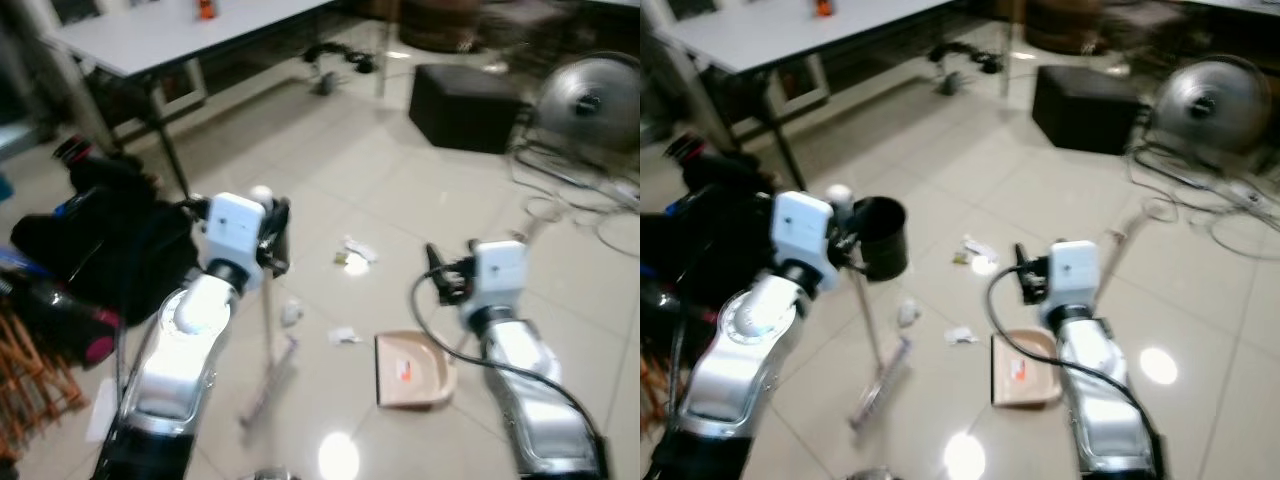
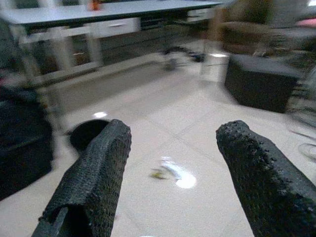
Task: Sweep floor
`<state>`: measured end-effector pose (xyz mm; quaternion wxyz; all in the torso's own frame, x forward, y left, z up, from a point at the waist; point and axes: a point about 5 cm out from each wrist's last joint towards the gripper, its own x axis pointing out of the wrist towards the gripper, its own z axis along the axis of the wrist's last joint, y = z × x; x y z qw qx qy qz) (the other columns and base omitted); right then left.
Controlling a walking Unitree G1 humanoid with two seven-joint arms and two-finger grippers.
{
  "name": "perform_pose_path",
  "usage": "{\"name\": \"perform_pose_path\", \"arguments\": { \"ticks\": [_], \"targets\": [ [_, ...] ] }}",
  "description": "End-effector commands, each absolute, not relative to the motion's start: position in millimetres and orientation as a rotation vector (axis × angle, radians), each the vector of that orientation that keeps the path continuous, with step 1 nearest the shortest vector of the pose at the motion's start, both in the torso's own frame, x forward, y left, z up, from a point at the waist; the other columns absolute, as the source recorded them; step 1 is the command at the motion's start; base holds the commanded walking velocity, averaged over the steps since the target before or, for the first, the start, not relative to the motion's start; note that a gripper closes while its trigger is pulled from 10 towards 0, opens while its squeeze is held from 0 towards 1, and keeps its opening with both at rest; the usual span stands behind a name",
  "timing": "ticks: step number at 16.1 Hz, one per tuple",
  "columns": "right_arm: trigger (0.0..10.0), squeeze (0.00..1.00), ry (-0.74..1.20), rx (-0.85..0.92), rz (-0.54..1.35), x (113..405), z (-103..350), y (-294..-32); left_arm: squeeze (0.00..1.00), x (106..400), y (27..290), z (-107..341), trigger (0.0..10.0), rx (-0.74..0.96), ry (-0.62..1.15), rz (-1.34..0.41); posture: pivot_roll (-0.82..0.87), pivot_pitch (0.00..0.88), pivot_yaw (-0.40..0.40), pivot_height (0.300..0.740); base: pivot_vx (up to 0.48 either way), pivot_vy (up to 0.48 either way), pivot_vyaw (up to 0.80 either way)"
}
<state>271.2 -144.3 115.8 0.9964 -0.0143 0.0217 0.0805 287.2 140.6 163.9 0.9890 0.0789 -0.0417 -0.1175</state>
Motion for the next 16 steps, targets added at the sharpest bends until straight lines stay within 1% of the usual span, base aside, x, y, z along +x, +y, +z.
{"name": "perform_pose_path", "arguments": {
  "ticks": [1,3,4,5,6,9,11,16],
  "targets": [
    [10.0,0.00,0.032,-0.035,0.137,270.6,118.3,-152.5,0.00,285.7,141.4,170.0,10.0,0.147,-0.103,-0.212,0.07,0.071,0.044,0.740,0.379,0.000,0.00],
    [10.0,0.00,0.019,-0.064,0.139,270.6,118.8,-153.6,0.00,282.6,140.7,150.9,10.0,0.147,-0.057,-0.212,0.05,0.075,0.027,0.740,0.379,0.000,0.00],
    [10.0,0.00,0.008,-0.044,0.111,270.0,119.5,-156.1,0.00,283.1,144.5,144.0,10.0,0.108,-0.039,-0.189,0.02,0.070,0.031,0.740,0.375,0.000,0.00],
    [10.0,0.00,0.000,-0.021,0.095,269.7,120.4,-156.9,0.00,283.4,146.0,138.7,10.0,0.070,-0.038,-0.181,0.00,0.068,0.026,0.740,0.000,0.000,0.00],
    [10.0,0.00,-0.004,-0.016,0.103,268.9,120.7,-154.9,0.00,283.0,143.8,135.6,10.0,0.067,-0.042,-0.204,0.00,0.065,0.023,0.740,0.000,0.000,0.00],
    [10.0,0.00,0.002,-0.012,0.119,265.1,117.1,-150.2,0.00,285.1,142.1,133.5,10.0,0.139,-0.053,-0.235,-0.01,0.064,0.014,0.740,0.000,0.000,0.00],
    [10.0,0.00,0.019,-0.015,0.114,263.4,112.8,-151.1,0.00,284.8,144.6,131.6,10.0,0.125,-0.041,-0.207,-0.01,0.062,0.021,0.740,0.000,0.000,0.00],
    [10.0,0.00,0.046,-0.028,0.066,259.5,107.9,-159.3,0.00,283.6,137.9,129.2,10.0,0.112,-0.048,-0.225,-0.03,0.059,0.040,0.740,0.000,-0.365,0.00]
  ]
}}
